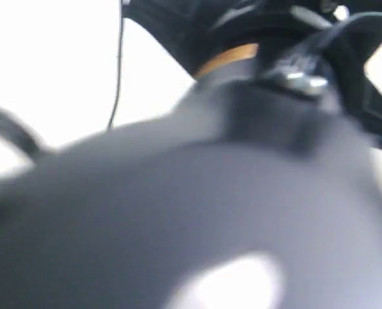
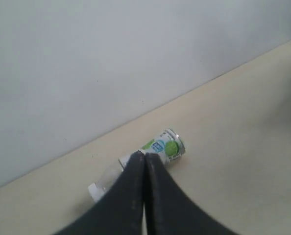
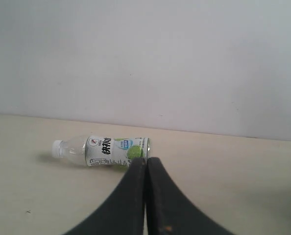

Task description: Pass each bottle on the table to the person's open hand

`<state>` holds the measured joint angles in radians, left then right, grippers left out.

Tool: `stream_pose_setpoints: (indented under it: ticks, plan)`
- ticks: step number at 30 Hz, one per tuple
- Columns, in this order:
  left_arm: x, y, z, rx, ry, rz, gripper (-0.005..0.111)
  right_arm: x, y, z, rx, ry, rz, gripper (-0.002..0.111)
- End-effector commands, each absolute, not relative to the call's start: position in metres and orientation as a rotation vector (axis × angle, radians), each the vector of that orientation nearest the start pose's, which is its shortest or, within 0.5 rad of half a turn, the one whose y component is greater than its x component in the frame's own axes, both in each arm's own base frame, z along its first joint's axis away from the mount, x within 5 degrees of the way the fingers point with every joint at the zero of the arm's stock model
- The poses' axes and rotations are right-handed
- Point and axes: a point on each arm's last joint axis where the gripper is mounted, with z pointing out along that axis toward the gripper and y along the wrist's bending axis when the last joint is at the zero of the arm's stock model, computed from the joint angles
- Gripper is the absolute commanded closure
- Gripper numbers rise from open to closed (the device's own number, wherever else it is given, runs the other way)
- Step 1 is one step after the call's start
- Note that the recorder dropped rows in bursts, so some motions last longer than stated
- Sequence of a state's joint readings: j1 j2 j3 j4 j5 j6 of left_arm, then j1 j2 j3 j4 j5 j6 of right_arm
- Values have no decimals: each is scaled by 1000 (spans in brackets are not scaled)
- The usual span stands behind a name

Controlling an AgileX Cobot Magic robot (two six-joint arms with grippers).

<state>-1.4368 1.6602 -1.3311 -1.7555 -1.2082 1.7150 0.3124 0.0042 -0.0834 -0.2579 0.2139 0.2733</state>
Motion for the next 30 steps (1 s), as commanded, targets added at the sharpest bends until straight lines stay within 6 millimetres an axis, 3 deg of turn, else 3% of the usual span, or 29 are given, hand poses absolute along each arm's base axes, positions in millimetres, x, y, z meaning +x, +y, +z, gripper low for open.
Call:
stream_pose_setpoints:
  ticks: [1,6,11,15,24,30]
  plan:
    - [91,-268,357,433,1750,-69,107,51,11,221,-200,1601,211,108]
    - [54,-205,347,467,1748,-295,107,51,11,221,-200,1601,211,108]
    - [38,-170,335,596,1737,-586,107,51,11,220,-199,1603,210,108]
    - [39,-150,325,596,1748,-716,107,51,11,220,-199,1603,210,108]
    - [16,-149,324,829,1680,-1067,107,51,11,220,-199,1603,210,108]
    - [8,-152,325,902,1655,-1149,107,51,11,220,-201,1603,208,108]
